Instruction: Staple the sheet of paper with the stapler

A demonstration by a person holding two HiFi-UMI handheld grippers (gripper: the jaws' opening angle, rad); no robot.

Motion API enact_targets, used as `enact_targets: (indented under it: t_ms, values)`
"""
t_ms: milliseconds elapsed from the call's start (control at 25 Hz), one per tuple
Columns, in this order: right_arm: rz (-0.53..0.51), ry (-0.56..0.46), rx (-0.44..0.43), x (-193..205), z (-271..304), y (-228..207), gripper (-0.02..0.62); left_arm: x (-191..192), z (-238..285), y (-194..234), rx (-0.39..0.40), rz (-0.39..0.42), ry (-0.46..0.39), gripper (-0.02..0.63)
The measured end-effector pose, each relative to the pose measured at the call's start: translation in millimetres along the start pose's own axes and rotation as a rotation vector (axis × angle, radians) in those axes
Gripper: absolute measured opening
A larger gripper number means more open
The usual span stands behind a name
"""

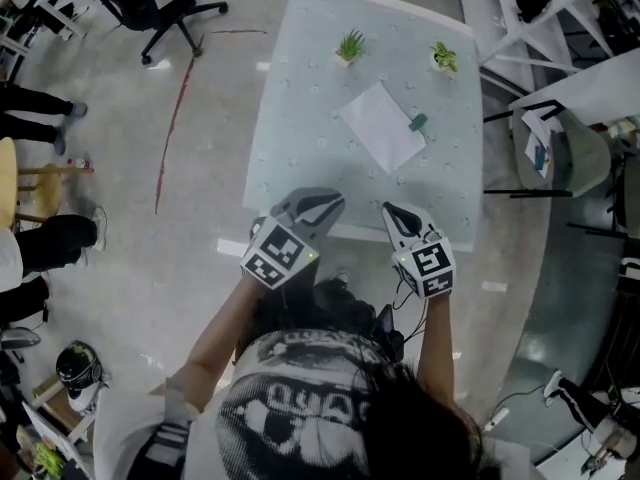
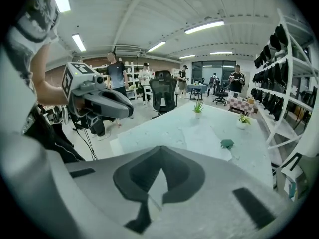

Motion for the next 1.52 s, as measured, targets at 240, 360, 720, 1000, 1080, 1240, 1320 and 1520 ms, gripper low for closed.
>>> enact_targets:
  t_ms: [240, 360, 720, 1000, 1080, 1240, 1320, 1520]
  values:
    - [0.052, -0.065, -0.001, 20.2, -42.5, 12.2, -0.003, -8.7, 3.5, -43.4, -0.052, 0.01, -0.024, 0.021]
    - [0.075, -0.102, -0.008, 31.2, -64.9, 18.7, -0.003, -9.4, 1.9, -71.0, -0.072, 0.011, -0.021, 0.021]
    - [0.099, -0.197, -0.052, 55.7, -119.6, 48.9, -0.005, -2.5, -14.5, -151.4, -0.106, 0.038, -0.005, 0.021]
    - [0.088, -0.235, -0.084, 73.4, -147.1, 73.4, -0.005, 11.9, -30.6, -197.0, -0.129, 0.047, 0.001, 0.021]
    - [0.078, -0.243, -0.088, 75.9, -153.0, 78.9, -0.005, 14.8, -33.9, -205.0, -0.134, 0.049, 0.001, 0.021]
    - [0.058, -0.257, -0.096, 79.7, -164.1, 82.7, -0.006, 14.8, -31.5, -217.4, -0.14, 0.051, -0.004, 0.021]
    - [0.049, -0.265, -0.096, 79.8, -168.3, 83.6, -0.006, 13.3, -29.6, -222.5, -0.138, 0.053, -0.01, 0.021]
    - [0.038, -0.287, -0.094, 80.5, -174.7, 88.5, -0.006, 14.7, -31.1, -234.9, -0.135, 0.06, -0.024, 0.021]
Point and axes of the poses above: the fingertips, and each gripper's own axes: z forward along the fingers, y to its left, x out of its underside, the point moved 3 cm from there along -z, backward along the fingers, and after that the axes turned 2 degrees about -y, right-handed, at the moved point
